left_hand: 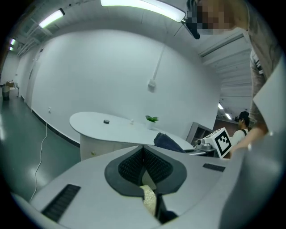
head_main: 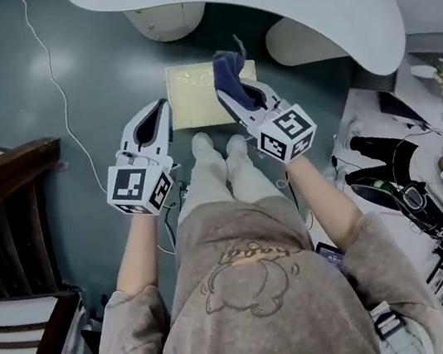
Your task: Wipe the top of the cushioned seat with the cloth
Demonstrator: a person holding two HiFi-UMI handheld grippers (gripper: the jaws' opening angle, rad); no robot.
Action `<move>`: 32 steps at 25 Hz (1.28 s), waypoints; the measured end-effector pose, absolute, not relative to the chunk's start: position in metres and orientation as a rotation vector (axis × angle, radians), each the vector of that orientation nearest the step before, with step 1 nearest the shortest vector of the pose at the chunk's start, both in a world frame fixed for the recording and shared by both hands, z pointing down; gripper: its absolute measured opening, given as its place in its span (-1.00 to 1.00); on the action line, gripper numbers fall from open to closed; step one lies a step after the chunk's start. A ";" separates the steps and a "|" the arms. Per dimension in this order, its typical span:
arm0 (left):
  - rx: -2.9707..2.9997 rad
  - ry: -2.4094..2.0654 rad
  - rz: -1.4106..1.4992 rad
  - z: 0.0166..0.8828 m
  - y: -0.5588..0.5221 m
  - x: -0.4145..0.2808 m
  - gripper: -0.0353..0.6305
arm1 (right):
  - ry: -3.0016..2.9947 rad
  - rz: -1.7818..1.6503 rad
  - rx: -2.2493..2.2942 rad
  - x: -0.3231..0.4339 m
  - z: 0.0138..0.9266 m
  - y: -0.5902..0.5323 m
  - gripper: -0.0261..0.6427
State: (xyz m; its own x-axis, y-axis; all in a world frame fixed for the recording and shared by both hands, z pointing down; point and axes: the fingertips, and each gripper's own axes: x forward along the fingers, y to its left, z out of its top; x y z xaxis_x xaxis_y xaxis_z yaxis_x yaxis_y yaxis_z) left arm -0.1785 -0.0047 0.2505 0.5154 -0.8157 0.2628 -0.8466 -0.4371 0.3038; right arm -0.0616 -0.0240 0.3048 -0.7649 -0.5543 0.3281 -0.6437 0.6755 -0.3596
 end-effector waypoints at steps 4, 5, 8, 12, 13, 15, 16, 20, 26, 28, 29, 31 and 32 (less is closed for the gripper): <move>2.430 -1.353 0.062 0.197 0.008 -0.174 -0.84 | -2.748 0.571 1.053 -0.046 0.233 -0.003 -0.58; 2.441 -1.347 0.052 0.185 0.010 -0.172 -0.84 | -2.756 0.546 1.067 -0.042 0.218 0.002 -0.58; 2.464 -1.326 0.029 0.151 0.015 -0.161 -0.84 | -2.775 0.458 1.085 -0.028 0.178 0.015 -0.58; 2.494 -1.297 -0.007 0.117 0.026 -0.141 -0.84 | -2.790 0.381 1.126 -0.003 0.137 0.032 -0.58; 2.505 -1.290 -0.013 0.112 0.027 -0.133 -0.84 | -2.791 0.365 1.143 0.007 0.132 0.034 -0.58; 2.534 -1.269 -0.021 0.104 0.032 -0.120 -0.84 | -2.791 0.336 1.179 0.023 0.123 0.040 -0.58; 2.552 -1.256 -0.024 0.102 0.039 -0.118 -0.84 | -2.789 0.320 1.196 0.026 0.121 0.046 -0.58; 2.623 -1.253 -0.054 0.111 0.088 -0.154 -0.84 | -2.769 0.216 1.270 -0.001 0.123 0.090 -0.58; 2.571 -1.340 -0.037 0.125 0.061 -0.125 -0.84 | -2.757 0.229 1.315 0.044 0.133 0.061 -0.58; 2.558 -1.358 -0.017 0.124 0.041 -0.096 -0.84 | -2.758 0.252 1.316 0.076 0.133 0.041 -0.58; 2.551 -1.368 -0.018 0.125 0.036 -0.089 -0.84 | -2.757 0.257 1.318 0.086 0.134 0.036 -0.58; 2.531 -1.381 -0.024 0.133 0.032 -0.087 -0.84 | -2.753 0.266 1.324 0.092 0.138 0.031 -0.58; 2.520 -1.385 -0.027 0.138 0.031 -0.089 -0.84 | -2.752 0.271 1.326 0.090 0.141 0.030 -0.58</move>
